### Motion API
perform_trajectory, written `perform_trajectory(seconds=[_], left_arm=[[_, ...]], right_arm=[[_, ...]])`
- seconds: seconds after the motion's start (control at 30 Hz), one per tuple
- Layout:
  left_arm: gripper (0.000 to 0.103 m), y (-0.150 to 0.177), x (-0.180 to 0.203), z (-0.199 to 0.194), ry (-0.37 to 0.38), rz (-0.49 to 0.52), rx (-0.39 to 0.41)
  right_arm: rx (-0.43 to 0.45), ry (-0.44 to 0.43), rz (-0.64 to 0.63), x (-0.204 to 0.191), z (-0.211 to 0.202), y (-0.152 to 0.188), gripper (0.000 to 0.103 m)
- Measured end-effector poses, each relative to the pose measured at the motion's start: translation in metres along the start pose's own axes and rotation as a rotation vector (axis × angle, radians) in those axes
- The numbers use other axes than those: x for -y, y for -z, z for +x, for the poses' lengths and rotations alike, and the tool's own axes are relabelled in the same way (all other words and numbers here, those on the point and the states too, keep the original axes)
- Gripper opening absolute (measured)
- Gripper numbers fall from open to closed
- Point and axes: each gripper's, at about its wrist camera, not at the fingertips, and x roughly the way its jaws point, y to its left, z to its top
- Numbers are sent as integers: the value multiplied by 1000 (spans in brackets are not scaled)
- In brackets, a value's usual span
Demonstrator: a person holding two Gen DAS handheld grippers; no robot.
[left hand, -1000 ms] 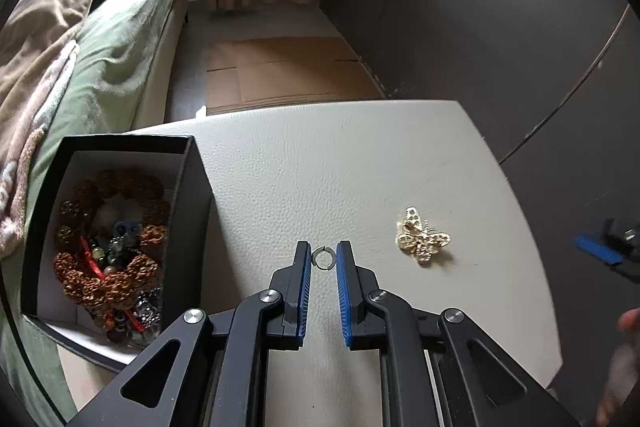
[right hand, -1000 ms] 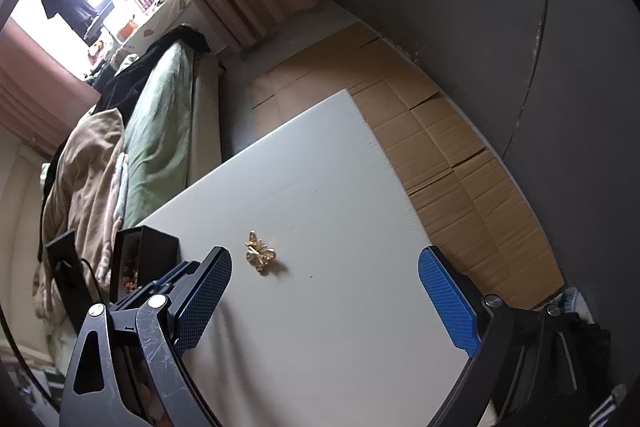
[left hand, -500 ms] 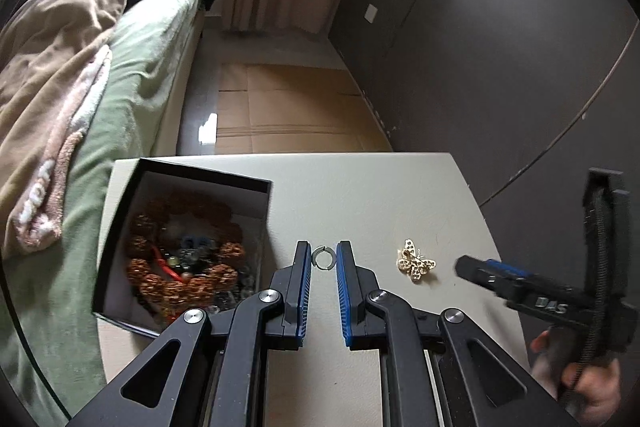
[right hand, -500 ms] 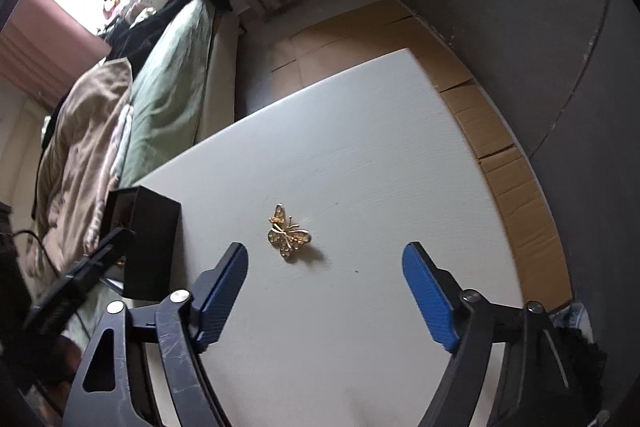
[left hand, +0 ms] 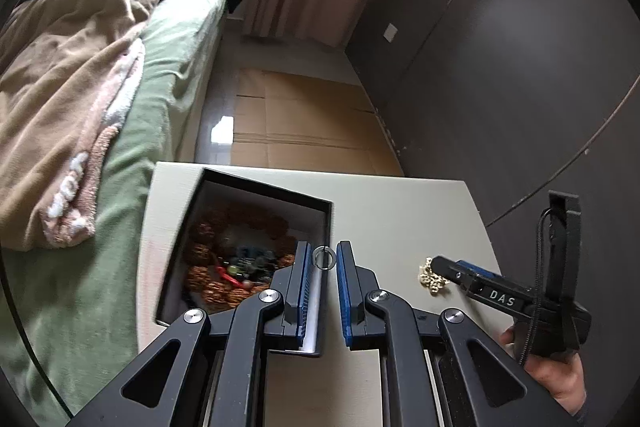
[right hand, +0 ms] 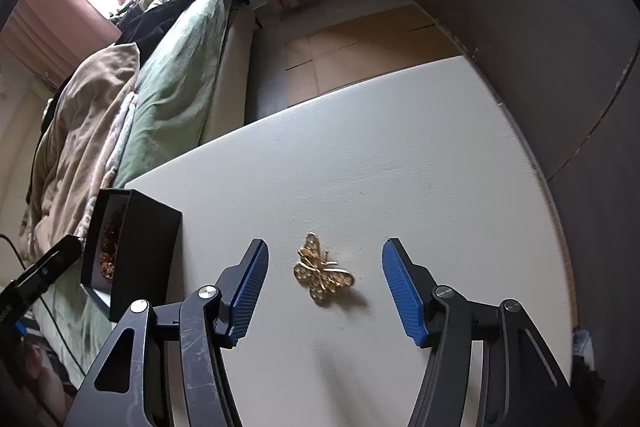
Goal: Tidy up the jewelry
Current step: 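Carry the silver ring into the box with left while right grasps the gold butterfly brooch, then lower the butterfly brooch into the black box and open the right gripper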
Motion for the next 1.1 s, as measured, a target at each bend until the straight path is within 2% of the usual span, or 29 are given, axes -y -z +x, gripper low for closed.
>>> perform_trajectory(seconds=[0.13,0.27,0.37,0.63,0.8,0.87,0.9,0.93,0.97,1.0,1.1], left_arm=[[13,-4,-12,-7,-11,-20,12],[13,-7,-24,-10,-21,-41,14],[13,-9,-32,-12,-31,-56,17],[13,-11,-37,-7,-31,-77,-3],[14,-13,-35,0,1,-89,-30],[21,-14,-37,4,13,-109,-45],[39,-14,-40,4,5,-120,-43],[66,-14,-40,2,-5,-124,-34],[75,-15,-41,0,-11,-127,-20],[81,-15,-42,-5,-10,-130,1],[81,-18,-45,-13,-11,-131,20]], right_arm=[[-32,15,-5,-2,6,2,45],[-55,50,-10,-3,7,5,24],[-81,36,-18,-4,7,7,14],[-82,13,-38,-16,7,8,14],[-30,-67,-26,-27,-9,2,14],[-9,-107,-32,-34,-14,0,14],[-2,-123,-34,-37,-16,0,14],[5,-141,-36,-41,-18,-1,14],[12,-161,-38,-44,-20,-1,14],[18,-177,-39,-48,-21,-1,14],[38,-237,-41,-60,-27,-1,14]])
